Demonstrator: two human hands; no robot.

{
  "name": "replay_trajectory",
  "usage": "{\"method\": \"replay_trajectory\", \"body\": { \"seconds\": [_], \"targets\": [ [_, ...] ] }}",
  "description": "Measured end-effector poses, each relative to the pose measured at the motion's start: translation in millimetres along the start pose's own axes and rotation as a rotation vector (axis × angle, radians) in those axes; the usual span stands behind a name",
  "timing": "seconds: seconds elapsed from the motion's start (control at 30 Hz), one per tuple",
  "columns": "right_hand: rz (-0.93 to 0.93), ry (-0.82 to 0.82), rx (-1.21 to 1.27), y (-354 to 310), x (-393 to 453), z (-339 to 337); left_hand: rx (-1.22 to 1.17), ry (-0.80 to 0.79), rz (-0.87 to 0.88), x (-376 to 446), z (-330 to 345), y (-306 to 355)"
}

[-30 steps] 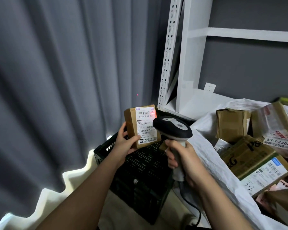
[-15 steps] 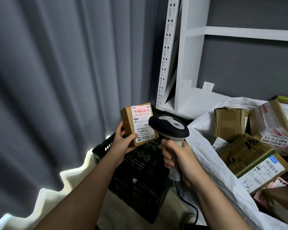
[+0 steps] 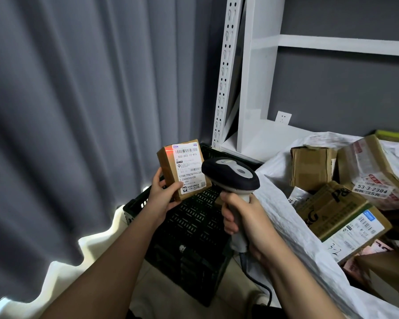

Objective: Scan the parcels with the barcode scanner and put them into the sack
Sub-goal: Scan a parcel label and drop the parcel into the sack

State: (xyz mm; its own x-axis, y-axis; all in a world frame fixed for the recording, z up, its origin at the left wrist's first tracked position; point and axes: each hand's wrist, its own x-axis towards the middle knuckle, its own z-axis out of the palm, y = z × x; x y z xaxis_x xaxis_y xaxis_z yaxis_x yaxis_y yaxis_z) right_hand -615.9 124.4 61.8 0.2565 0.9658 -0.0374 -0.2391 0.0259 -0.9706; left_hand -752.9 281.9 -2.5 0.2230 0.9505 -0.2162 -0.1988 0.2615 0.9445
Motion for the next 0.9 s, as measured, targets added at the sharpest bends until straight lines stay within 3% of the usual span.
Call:
{"method": "replay_trajectory", "body": {
  "seconds": [0.63, 0.9],
  "targets": [
    [0.033, 0.045, -0.002, -5.3, -3.7, -0.5, 0.032, -0.004, 0.007, -2.1, 3.4, 0.3],
    [-0.023, 0.212, -0.001, -28.2, -13.3, -19.7, 0.122, -0.031, 0.086, -34.8, 30.0, 13.0]
  ]
}}
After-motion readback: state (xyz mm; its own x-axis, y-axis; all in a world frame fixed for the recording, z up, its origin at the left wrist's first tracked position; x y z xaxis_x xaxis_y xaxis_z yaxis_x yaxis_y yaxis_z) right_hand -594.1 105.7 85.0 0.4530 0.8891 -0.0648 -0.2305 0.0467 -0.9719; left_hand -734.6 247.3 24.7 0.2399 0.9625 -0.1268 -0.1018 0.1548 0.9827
